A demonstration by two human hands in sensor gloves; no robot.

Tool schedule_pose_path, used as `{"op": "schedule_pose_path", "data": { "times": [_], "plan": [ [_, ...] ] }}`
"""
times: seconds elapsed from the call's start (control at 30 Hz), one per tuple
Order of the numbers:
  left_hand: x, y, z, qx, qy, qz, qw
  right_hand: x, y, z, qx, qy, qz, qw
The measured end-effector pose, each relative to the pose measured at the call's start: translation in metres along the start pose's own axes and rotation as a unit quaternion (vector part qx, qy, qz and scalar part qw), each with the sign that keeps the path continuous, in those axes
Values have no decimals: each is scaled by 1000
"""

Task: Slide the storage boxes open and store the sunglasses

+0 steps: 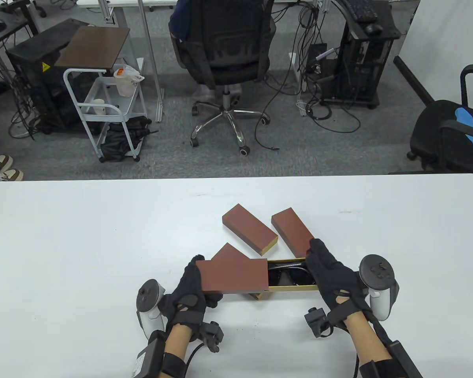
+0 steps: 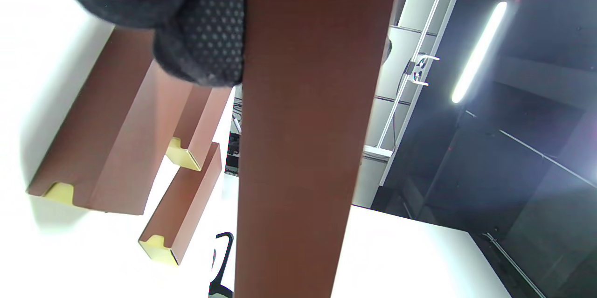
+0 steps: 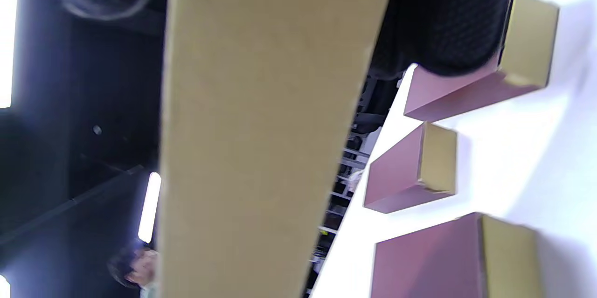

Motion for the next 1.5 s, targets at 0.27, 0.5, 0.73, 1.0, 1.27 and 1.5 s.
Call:
{"op": "schedule_pose_path", "data": {
  "times": [0.27,0.5,0.73,1.0,1.27,1.5],
  "plan": [
    [1,4,1,22,0,16,1000,-1,31,-4,30,16,24,999],
    [2,8,-3,17,10,17,1000,-4,27,-11,2,50,13,999],
    [3,8,-3,17,14,15,1000,-7,23,-8,-5,58,-10,998],
    [5,10,-18,-6,60,31,998,-13,17,8,53,-45,-57,996],
    [5,11,-37,-5,100,50,994,-17,15,16,62,-99,-62,991],
    [5,13,-49,9,129,63,990,-20,15,26,40,-133,-63,988]
  ]
}}
Point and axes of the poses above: the tracker on the back of each hand, its own y axis roughly to the little-finger side, its own x axis roughly from the wrist to the fingertips, z = x × y, the point moved 1 cm from there along x, roughly from the wrist to the fingertips, and after that the axes turned 6 degrees about y, right-handed, at the moved point
